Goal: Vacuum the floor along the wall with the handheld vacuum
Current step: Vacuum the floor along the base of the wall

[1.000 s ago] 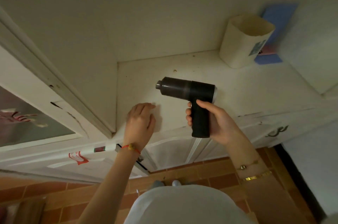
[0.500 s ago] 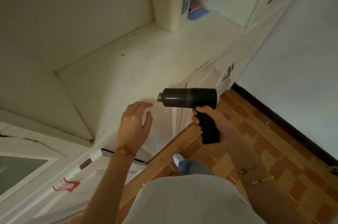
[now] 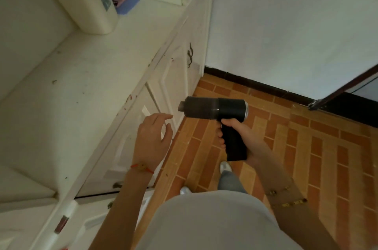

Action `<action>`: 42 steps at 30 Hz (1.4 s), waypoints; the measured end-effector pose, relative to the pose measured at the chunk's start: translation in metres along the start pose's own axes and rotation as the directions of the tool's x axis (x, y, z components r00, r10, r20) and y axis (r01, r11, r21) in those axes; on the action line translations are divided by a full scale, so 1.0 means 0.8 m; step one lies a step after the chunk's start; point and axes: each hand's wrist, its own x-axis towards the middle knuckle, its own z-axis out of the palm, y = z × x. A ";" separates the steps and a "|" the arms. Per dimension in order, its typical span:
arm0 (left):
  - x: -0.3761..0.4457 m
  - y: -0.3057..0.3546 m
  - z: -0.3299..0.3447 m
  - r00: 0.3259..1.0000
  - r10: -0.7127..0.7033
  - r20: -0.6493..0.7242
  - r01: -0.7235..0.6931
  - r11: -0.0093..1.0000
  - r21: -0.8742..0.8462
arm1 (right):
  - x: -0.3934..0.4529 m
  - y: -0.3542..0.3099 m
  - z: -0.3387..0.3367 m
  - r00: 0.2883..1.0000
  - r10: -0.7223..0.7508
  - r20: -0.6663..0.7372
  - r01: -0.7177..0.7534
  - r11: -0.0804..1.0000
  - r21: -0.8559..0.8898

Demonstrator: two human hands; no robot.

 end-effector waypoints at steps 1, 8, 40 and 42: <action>0.007 0.010 0.007 1.000 0.010 0.020 -0.010 1.000 -0.002 | -0.004 -0.003 -0.010 1.000 -0.009 -0.011 0.009 1.000 0.012; 0.063 0.103 0.062 0.988 0.143 0.050 -0.140 0.989 -0.056 | -0.022 -0.042 -0.097 0.991 -0.055 -0.119 0.070 0.989 0.127; 0.397 0.276 0.283 0.993 0.073 0.095 -0.070 0.997 -0.042 | 0.154 -0.326 -0.372 0.983 -0.066 -0.169 0.076 0.996 0.051; 0.435 0.270 0.286 0.992 0.075 0.102 -0.073 0.997 -0.021 | 0.180 -0.355 -0.372 0.985 -0.056 -0.166 0.064 0.997 0.045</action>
